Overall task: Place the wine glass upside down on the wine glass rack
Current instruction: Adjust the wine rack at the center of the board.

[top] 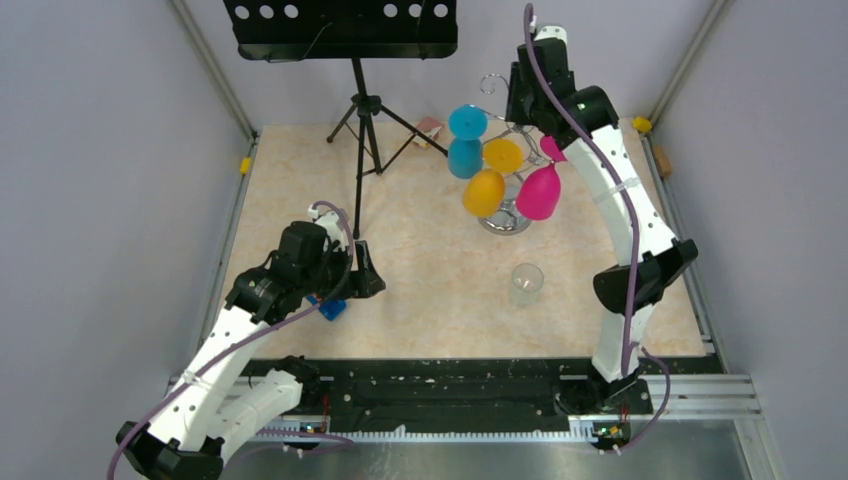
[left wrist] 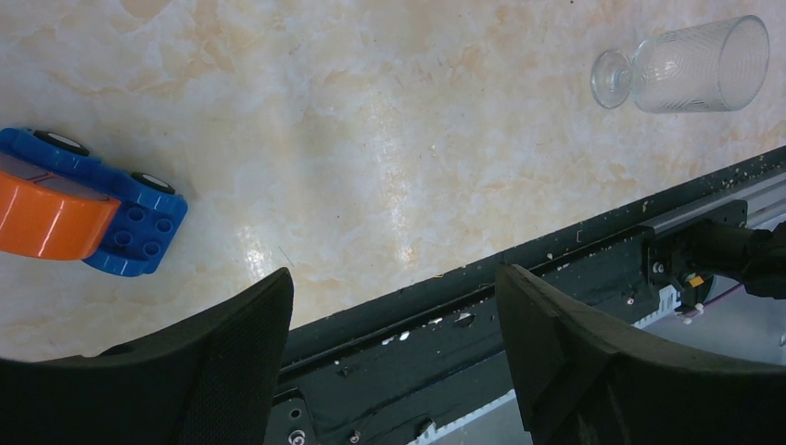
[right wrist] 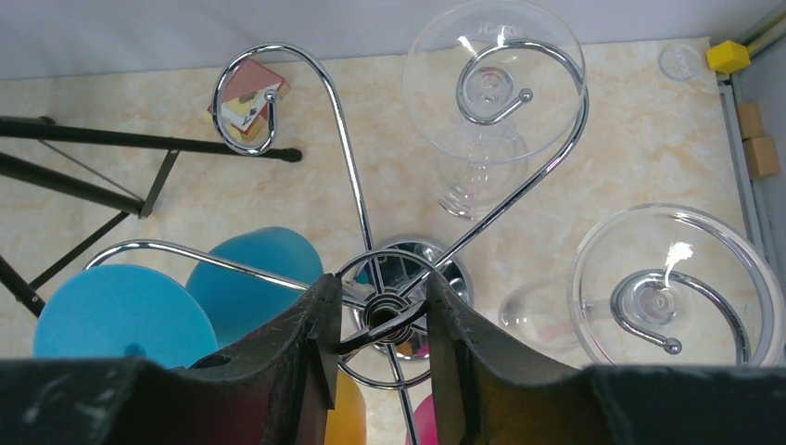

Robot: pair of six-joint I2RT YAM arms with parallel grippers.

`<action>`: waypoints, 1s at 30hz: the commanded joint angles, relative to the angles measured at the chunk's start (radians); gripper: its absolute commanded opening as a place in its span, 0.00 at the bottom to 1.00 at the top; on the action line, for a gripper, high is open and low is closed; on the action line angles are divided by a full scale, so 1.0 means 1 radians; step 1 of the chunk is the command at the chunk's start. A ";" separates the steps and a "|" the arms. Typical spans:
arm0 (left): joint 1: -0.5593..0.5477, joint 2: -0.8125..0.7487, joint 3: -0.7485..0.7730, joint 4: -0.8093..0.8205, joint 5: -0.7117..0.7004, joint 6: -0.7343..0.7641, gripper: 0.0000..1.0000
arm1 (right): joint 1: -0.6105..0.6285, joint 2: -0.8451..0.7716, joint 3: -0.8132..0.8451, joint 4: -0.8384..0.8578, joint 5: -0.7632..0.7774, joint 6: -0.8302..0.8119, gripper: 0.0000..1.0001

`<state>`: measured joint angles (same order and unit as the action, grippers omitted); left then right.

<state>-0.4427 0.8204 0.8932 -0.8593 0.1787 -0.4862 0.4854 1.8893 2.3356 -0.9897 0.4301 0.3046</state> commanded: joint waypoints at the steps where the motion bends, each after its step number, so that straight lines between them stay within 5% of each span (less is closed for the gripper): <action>1: 0.004 -0.007 -0.008 0.028 0.005 -0.007 0.83 | -0.011 -0.088 -0.049 0.088 -0.116 -0.069 0.00; 30: 0.004 -0.006 -0.014 0.027 -0.001 -0.018 0.82 | -0.149 -0.016 0.089 -0.029 -0.683 -0.255 0.00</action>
<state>-0.4427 0.8204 0.8787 -0.8589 0.1783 -0.4995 0.3412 1.8767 2.3657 -1.0607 -0.1341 0.1116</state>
